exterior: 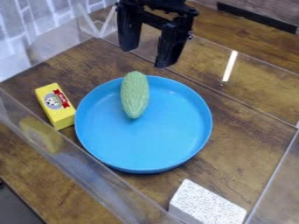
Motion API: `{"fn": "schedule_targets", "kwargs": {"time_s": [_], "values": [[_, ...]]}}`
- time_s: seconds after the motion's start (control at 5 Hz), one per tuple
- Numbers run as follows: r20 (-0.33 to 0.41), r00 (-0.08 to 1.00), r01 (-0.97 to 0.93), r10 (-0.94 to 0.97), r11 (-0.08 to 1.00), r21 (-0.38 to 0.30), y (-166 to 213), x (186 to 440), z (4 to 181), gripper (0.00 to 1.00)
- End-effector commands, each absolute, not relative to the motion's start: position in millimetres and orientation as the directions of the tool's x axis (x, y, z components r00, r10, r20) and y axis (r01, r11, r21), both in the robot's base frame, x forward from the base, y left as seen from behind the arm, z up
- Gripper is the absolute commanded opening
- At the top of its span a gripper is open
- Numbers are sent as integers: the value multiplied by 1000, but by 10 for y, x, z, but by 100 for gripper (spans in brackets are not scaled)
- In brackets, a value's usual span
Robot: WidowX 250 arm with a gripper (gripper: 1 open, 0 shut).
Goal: Put the green object in the blue tray
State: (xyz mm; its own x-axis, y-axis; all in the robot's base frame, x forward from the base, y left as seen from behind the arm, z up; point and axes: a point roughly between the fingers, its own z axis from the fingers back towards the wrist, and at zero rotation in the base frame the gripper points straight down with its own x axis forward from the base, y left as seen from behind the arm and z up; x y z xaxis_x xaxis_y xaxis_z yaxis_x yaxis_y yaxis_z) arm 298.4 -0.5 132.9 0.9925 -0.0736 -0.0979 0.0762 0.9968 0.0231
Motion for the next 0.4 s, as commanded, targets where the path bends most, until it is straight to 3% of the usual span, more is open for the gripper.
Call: {"fn": "schedule_targets", "kwargs": {"time_s": [0.0, 0.2], "values": [[-39, 997, 72, -71, 997, 32, 66, 3063, 1464, 100], [-45, 996, 78, -76, 996, 37, 96, 3091, 1433, 100]]}}
